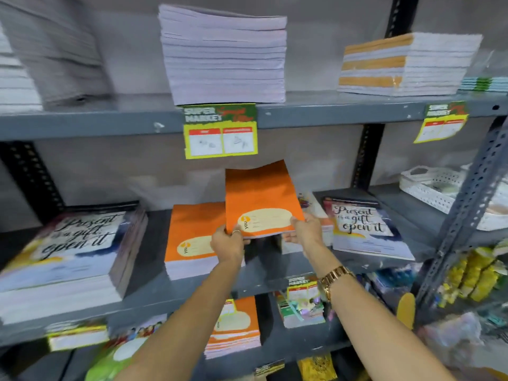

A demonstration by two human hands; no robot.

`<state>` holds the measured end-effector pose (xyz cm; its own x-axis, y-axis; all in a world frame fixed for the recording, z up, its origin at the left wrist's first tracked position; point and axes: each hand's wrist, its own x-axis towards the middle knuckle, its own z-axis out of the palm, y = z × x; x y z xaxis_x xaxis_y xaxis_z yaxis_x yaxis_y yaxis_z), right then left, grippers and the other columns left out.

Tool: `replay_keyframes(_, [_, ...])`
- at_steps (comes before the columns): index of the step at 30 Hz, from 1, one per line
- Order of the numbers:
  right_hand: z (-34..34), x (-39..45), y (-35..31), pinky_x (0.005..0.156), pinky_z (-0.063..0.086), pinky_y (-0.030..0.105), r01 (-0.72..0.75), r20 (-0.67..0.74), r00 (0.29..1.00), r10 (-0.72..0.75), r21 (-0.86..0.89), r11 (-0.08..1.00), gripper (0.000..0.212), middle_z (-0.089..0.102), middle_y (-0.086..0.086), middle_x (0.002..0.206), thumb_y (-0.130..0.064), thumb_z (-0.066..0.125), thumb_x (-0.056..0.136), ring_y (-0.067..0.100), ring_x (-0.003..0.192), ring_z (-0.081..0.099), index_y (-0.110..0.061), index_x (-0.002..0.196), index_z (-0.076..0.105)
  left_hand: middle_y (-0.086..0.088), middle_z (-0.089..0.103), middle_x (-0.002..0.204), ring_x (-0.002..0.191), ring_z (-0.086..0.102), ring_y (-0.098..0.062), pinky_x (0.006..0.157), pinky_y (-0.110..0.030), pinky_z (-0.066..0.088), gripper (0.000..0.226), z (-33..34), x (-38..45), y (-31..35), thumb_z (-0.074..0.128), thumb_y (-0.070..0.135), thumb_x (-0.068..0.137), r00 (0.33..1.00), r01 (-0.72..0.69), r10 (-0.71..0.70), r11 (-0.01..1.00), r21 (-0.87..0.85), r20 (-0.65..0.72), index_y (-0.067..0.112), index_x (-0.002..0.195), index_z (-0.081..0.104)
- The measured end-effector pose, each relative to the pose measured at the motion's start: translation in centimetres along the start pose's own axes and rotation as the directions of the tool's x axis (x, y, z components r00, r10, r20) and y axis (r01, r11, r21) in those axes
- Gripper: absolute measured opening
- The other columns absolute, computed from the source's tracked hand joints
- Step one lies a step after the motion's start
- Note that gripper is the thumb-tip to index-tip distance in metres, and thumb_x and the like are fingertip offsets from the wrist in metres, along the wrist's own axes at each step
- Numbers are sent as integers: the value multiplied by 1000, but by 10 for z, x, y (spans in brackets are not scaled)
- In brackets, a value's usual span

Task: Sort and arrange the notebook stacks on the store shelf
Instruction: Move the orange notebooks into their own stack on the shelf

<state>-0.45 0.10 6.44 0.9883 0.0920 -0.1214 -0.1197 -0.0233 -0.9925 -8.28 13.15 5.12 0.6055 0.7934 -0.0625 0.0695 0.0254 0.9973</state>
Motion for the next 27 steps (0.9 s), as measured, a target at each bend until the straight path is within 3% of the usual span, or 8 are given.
replay_keyframes(2, [25, -6, 2, 30, 49, 17, -30, 37, 999, 31, -14, 999, 16, 63, 20, 95, -4, 46, 97, 8, 25, 56, -12, 109, 51, -13, 65, 101, 63, 66, -20, 62, -32, 59, 21, -22, 10, -1, 56, 11, 92, 999, 17, -17, 1000, 0, -31, -1, 109, 58])
replay_keyframes(4, [48, -10, 4, 33, 51, 19, -43, 76, 996, 45, -26, 999, 13, 62, 17, 91, -5, 46, 96, 11, 29, 58, -14, 105, 50, -14, 66, 102, 67, 66, -22, 63, -26, 54, 22, -43, 17, -3, 55, 9, 92, 998, 10, -7, 999, 34, -67, -3, 110, 58])
replay_keyframes(8, [85, -19, 12, 48, 57, 26, -42, 153, 986, 60, -118, 992, 8, 61, 12, 93, -9, 48, 96, 20, 51, 62, -13, 102, 51, -24, 67, 110, 98, 63, -39, 81, -38, 50, 23, -82, 29, -8, 57, 9, 90, 986, -5, 28, 990, 141, -163, -5, 107, 61])
replay_keyframes(14, [115, -27, 33, 43, 48, 24, -9, 121, 990, 75, -471, 882, 12, 61, 3, 56, -17, 57, 89, 17, 45, 59, -6, 86, 60, -25, 71, 88, 74, 68, -38, 76, -48, 58, 21, -124, 46, -19, 60, 15, 88, 991, -12, 59, 932, 363, -120, -5, 94, 64])
replay_keyframes(17, [114, -29, 41, 67, 53, 31, 44, 100, 995, 27, -639, 768, 36, 72, 12, 87, -31, 66, 84, 28, 81, 69, -2, 103, 57, -17, 70, 95, 85, 66, -36, 71, -36, 53, 29, -136, 45, -25, 62, 32, 86, 994, -13, 74, 801, 599, -77, 5, 97, 64])
replay_keyframes(19, [111, -29, 40, 73, 51, 34, 69, 64, 997, -34, -707, 704, 59, 67, 16, 110, -38, 70, 80, 33, 102, 64, -1, 120, 46, -13, 69, 100, 91, 65, -33, 66, -32, 42, 36, -136, 45, -22, 61, 40, 85, 990, -33, 129, 636, 771, -64, 10, 103, 57])
replay_keyframes(22, [102, -29, 32, 73, 53, 35, 159, 41, 977, -208, -791, 591, 51, 65, 16, 111, -40, 65, 85, 32, 102, 64, -4, 117, 47, -11, 69, 98, 88, 66, -32, 62, -32, 38, 34, -124, 44, -9, 58, 33, 88, 959, -141, 282, 444, 885, 12, 10, 110, 47])
replay_keyframes(27, [65, -16, 15, 57, 41, 26, 412, 44, 809, -587, -754, 511, 18, 70, 17, 88, -20, 54, 92, 33, 83, 67, -7, 103, 58, -10, 72, 89, 80, 67, -30, 59, -30, 40, 27, -80, 30, -1, 45, 32, 95, 875, -368, 465, 454, 811, 136, 13, 114, 50])
